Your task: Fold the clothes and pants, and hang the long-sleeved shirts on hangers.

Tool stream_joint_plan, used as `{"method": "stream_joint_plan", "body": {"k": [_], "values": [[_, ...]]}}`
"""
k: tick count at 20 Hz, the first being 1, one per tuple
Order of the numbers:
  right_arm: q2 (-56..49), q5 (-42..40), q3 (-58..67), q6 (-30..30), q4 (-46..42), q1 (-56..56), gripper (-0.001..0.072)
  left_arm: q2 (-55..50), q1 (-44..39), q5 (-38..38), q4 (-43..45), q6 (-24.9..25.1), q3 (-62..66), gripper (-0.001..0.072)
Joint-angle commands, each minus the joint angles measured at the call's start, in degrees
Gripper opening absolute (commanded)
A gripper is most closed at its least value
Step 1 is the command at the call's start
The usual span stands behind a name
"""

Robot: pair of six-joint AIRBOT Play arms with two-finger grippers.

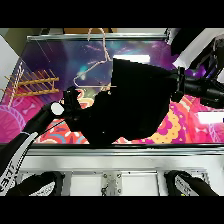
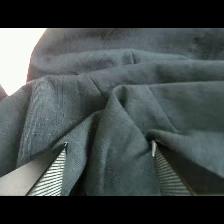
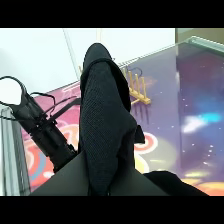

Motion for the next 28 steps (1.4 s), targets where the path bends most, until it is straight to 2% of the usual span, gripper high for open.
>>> {"method": "stream_joint_plan", "body": {"k": [1,4,5,6,8,9,10,11,14,18,20,23,26,28], "values": [[0.1,-0.2,0.1,0.0,0.0,0.0,0.0011,-2.6,-0.1,-1.2,-2.0,-0.5,0.3,0.0565],[0.1,-0.2,0.1,0.4,-0.4,0.0,0.0012,-2.8,-0.1,-0.1,-5.6,-0.5,0.3,0.056],[0.1,-0.1,0.1,0.5,-0.6,0.0,0.0012,-2.8,-0.2,-0.1,-6.1,-0.5,0.3,0.047],[0.1,-0.1,0.1,0.5,-0.6,0.0,0.0012,-2.8,-0.5,-0.3,-6.0,-0.5,0.3,0.0429],[0.1,-0.1,0.1,0.5,-0.6,0.0,0.0011,-2.8,-1.6,-0.3,-5.9,-0.5,0.3,0.0423],[0.1,-0.2,0.1,0.9,-0.6,0.0,0.0012,-2.8,-2.1,-0.3,-5.9,-0.4,0.3,0.0278],[0.1,-0.1,0.1,0.9,-0.6,0.0,0.0011,-2.8,-2.6,-0.1,-5.9,0.4,0.3,0.0056],[0.1,-0.1,0.1,0.9,-0.6,0.0,0.0012,-2.8,-3.0,0.2,-5.9,0.9,0.3,0.002],[0.2,-0.1,0.1,0.9,-0.6,0.0,0.0012,-2.0,-1.1,0.0,-5.6,1.0,0.3,0.002],[0.7,-0.3,0.1,1.0,-0.6,0.0,0.0012,5.4,6.2,-1.1,-5.4,3.0,0.3,0.0019],[1.6,-2.2,0.1,3.5,-0.6,0.0,0.0011,8.9,10.1,-3.1,-5.3,4.6,0.3,0.0019],[2.8,0.4,0.1,5.0,-1.0,0.0,0.0011,11.4,13.6,-4.6,-0.9,4.5,0.3,0.0019],[4.2,1.2,0.1,8.7,-7.8,0.0,0.0011,11.5,16.2,-5.2,-1.1,4.5,0.3,0.0019],[4.6,4.7,0.1,9.5,-10.1,0.0,0.0011,11.5,17.3,-5.4,-1.1,4.9,0.3,0.0019]]}}
